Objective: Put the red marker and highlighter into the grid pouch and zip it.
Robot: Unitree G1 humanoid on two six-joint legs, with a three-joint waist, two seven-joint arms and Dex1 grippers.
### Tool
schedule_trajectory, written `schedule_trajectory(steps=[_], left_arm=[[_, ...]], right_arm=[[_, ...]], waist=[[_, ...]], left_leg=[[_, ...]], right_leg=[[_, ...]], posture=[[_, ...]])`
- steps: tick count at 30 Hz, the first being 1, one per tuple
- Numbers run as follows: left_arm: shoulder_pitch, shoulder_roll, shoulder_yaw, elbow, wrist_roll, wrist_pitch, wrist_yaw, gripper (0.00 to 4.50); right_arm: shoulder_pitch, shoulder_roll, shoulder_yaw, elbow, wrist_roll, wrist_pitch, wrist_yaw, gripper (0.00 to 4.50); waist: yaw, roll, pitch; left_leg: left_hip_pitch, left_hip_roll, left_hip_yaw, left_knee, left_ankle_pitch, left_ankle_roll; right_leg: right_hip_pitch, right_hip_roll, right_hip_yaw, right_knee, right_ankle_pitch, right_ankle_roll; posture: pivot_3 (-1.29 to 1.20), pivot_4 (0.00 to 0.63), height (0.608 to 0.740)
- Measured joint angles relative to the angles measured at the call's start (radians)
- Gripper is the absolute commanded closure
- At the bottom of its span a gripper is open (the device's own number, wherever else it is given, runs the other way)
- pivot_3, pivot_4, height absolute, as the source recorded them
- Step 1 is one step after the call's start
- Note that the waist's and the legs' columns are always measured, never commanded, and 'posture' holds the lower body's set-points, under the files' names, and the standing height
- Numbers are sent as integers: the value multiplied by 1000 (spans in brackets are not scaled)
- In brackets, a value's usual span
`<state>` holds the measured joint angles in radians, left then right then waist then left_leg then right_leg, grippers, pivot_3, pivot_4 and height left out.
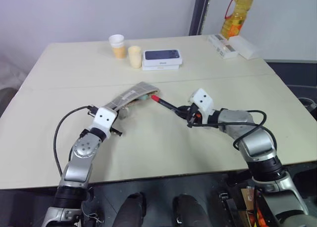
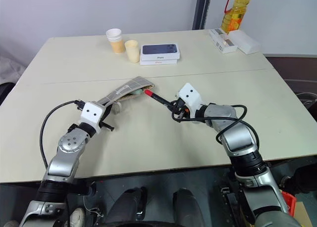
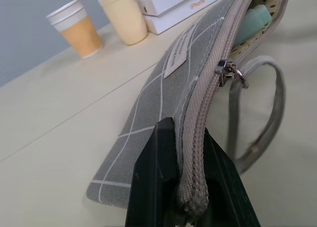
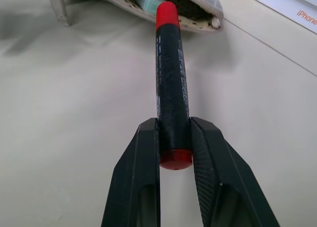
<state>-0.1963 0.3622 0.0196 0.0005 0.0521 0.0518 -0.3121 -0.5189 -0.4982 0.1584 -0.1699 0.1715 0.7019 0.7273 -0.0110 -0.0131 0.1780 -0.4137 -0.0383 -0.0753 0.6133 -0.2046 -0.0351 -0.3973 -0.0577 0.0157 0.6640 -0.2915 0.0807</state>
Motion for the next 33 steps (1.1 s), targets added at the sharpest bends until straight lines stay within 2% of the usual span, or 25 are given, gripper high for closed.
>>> schedule_trajectory(steps=[16, 24, 33], left_arm=[[27, 5, -47, -27, 0, -46, -96, 4500], [30, 13, -76, -51, -21, -89, -172, 4500], [42, 34, -88, -73, -26, -115, -221, 4500]], right_arm=[[-50, 1, 87, -4, -17, 7, 15, 4152], [-80, -31, 179, -52, -72, -11, 50, 4152], [-113, -24, 222, -50, -134, -10, 40, 4152]], waist=[[0, 0, 0], [-1, 0, 0], [-1, 0, 0]], left_leg=[[0, 0, 0, 0, 0, 0], [0, 0, 0, 0, 0, 0], [0, 0, 0, 0, 0, 0]], right_leg=[[0, 0, 0, 0, 0, 0], [0, 0, 0, 0, 0, 0], [0, 0, 0, 0, 0, 0]], posture=[[0, 150, 740], [0, 150, 740], [0, 150, 740]])
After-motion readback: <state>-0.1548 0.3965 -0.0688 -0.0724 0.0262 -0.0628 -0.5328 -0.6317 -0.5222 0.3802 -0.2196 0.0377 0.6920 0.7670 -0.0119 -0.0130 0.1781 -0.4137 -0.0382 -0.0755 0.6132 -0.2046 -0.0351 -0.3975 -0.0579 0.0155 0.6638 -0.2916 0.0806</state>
